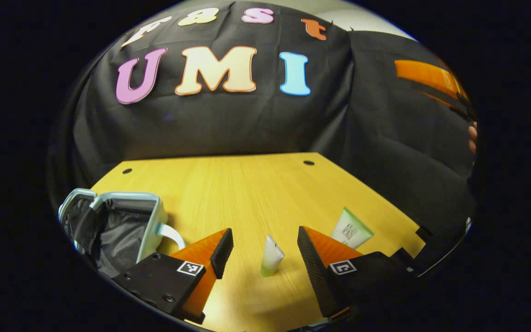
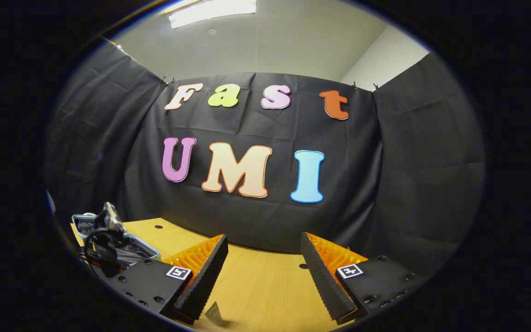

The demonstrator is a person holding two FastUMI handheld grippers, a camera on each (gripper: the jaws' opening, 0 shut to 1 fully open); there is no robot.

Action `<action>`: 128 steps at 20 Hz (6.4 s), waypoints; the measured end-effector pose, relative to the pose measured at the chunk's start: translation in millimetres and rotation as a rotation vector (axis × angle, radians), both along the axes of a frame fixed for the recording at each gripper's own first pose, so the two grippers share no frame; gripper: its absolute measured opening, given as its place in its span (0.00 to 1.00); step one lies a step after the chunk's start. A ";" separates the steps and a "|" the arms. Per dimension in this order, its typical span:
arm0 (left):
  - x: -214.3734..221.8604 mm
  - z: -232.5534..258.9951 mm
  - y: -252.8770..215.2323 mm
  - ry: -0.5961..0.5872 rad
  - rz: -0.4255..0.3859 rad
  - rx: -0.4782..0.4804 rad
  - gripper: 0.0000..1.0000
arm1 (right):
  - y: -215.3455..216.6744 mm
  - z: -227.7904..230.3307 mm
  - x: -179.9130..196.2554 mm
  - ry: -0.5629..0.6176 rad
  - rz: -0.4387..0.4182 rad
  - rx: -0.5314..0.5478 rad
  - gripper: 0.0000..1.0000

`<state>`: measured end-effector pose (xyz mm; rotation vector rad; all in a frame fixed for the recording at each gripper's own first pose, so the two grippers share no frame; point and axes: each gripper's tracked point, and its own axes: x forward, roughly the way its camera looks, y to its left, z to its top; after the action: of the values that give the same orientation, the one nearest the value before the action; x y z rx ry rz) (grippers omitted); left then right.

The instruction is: First open the suitcase, pack the skin care products into it, and then close the suitcase.

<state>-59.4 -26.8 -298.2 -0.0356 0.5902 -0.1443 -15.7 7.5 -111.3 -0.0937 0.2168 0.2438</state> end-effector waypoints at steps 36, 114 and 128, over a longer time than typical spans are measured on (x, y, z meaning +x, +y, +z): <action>-47.9 59.8 118.0 0.172 0.207 0.122 0.12 | 68.8 -266.9 -101.2 0.601 0.141 0.047 0.26; -101.1 -51.8 685.8 0.505 0.563 0.002 0.04 | 301.6 -152.8 -38.0 0.527 0.007 0.163 0.98; -65.8 157.6 590.7 0.216 0.490 0.154 0.00 | 320.0 -110.4 -47.0 0.440 0.276 0.245 0.98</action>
<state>-125.2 563.9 -140.6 -0.0461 0.7902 0.3854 -62.7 327.4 -221.7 0.1778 0.6113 0.5647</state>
